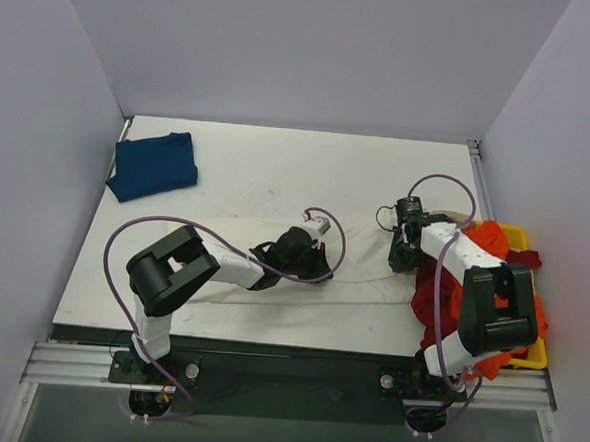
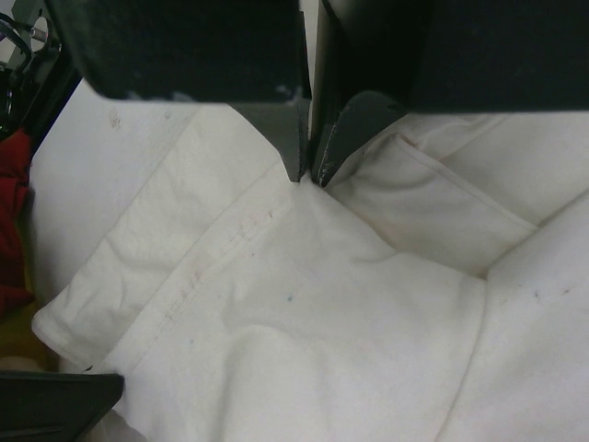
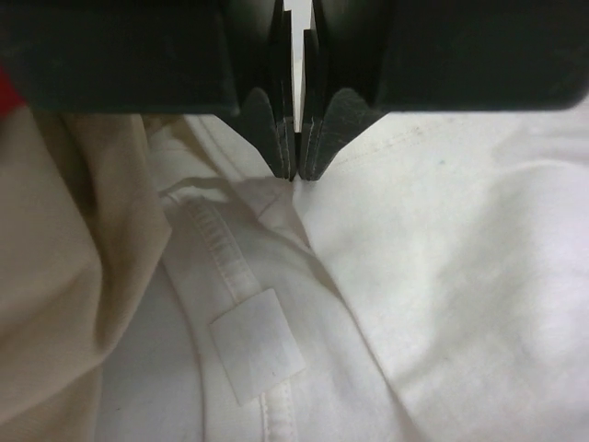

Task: Fold and stack the t-shirts
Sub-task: Fold the other side of the tshirt into a rectangle

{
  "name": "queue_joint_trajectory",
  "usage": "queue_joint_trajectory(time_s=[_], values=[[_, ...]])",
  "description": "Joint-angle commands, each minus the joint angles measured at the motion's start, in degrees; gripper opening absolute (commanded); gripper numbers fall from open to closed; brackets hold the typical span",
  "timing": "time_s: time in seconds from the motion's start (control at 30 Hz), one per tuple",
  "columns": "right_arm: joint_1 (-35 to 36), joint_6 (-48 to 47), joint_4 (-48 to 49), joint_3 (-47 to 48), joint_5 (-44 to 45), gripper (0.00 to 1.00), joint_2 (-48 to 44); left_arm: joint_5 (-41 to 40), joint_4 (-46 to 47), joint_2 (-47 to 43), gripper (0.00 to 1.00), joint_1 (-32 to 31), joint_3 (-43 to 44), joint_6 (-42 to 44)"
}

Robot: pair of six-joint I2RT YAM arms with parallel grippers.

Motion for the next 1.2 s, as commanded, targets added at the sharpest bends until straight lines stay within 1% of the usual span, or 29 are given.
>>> queue_joint_trajectory(time_s=[0.0, 0.43, 0.6, 1.07, 1.1, 1.13, 1.17], values=[[1.1, 0.5, -3.7, -0.9, -0.2, 0.0, -5.5, 0.3, 0.0, -2.6, 0.0, 0.5, 0.1, 0.9], [4.2, 1.9, -6.0, -5.3, -0.7, 0.0, -11.2, 0.9, 0.4, -4.7, 0.0, 0.9, -2.2, 0.3], [4.4, 2.4, -6.4, -7.0, -1.1, 0.0, -13.9, 1.2, 0.8, -5.1, 0.0, 1.0, -3.0, 0.1], [4.8, 2.8, -6.5, -8.6, -1.7, 0.0, -13.5, 2.2, 2.1, -6.0, 0.0, 0.7, -5.2, -1.0], [4.9, 2.7, -6.5, -8.6, -1.8, 0.0, -13.4, 2.2, 2.0, -6.1, 0.02, 0.7, -5.3, -1.0], [4.9, 2.8, -6.5, -8.7, -1.9, 0.0, -13.4, 2.2, 2.0, -6.5, 0.1, 0.7, -5.5, -1.1], [5.1, 2.8, -6.6, -8.7, -1.9, 0.03, -13.4, 2.2, 2.0, -6.7, 0.17, 0.7, -5.5, -1.1]])
